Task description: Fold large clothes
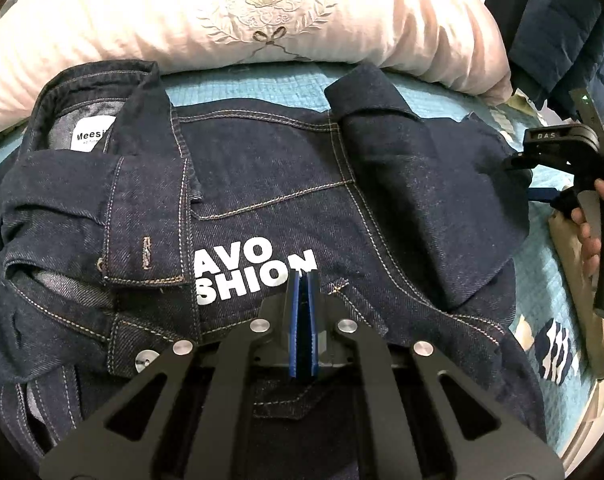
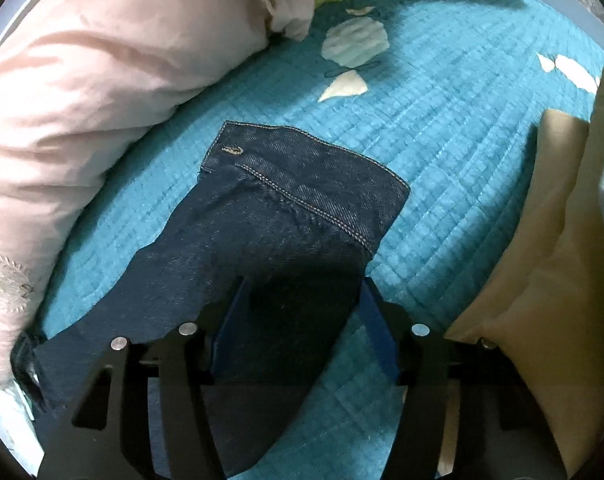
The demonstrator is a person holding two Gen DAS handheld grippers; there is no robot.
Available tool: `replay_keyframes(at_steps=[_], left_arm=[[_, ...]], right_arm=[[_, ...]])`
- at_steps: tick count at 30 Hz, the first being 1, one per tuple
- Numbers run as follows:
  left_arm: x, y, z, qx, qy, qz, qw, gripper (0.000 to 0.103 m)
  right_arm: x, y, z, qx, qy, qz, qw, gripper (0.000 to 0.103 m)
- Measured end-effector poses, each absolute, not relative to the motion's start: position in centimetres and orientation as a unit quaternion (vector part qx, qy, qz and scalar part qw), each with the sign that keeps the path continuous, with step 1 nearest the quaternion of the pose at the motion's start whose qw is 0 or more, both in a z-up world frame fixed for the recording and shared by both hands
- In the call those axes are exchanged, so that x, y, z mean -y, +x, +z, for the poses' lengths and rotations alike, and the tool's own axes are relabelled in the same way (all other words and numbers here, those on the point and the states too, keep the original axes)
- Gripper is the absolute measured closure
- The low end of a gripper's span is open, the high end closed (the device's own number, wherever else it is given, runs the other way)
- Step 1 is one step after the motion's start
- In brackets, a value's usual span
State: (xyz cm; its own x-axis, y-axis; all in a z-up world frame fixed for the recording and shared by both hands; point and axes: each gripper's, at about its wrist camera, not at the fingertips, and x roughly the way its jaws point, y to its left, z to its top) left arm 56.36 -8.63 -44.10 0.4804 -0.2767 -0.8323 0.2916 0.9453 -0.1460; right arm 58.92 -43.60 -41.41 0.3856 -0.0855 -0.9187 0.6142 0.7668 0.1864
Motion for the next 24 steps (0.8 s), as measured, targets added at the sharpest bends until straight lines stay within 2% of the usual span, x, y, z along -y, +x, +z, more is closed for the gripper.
replay_keyframes(at_steps=[1,3,6,15,24], left_arm=[[8.7,56.4,-44.1,-0.482,0.008,-0.165,0.860,0.099],[8.7,56.4,-44.1,-0.483,0.008,-0.165,0.860,0.099],[8.8,56.4,-44.2,-0.482,0.009,-0.165,0.860,0.099],[8.7,56.9,-43.7,-0.492,0.004,-0.170,0.854,0.099],[3.9,55.8,-39.2,-0.471,-0.061,-0.163,0.865,0.098]], right_arm=[[43.4,58.9,-41.4,-0.506,0.255,-0.222,0.794,0.053],[43.2,58.7,-41.3,-0.490,0.245,-0.221,0.807,0.077],[42.9,57.8,-41.0,-0.466,0.256,-0.196,0.824,0.097],[38.5,55.1,-34.6,-0.352,0.227,-0.117,0.900,0.099],[25.1,53.4,-28.1,-0.287,0.100,0.002,0.953,0.099]])
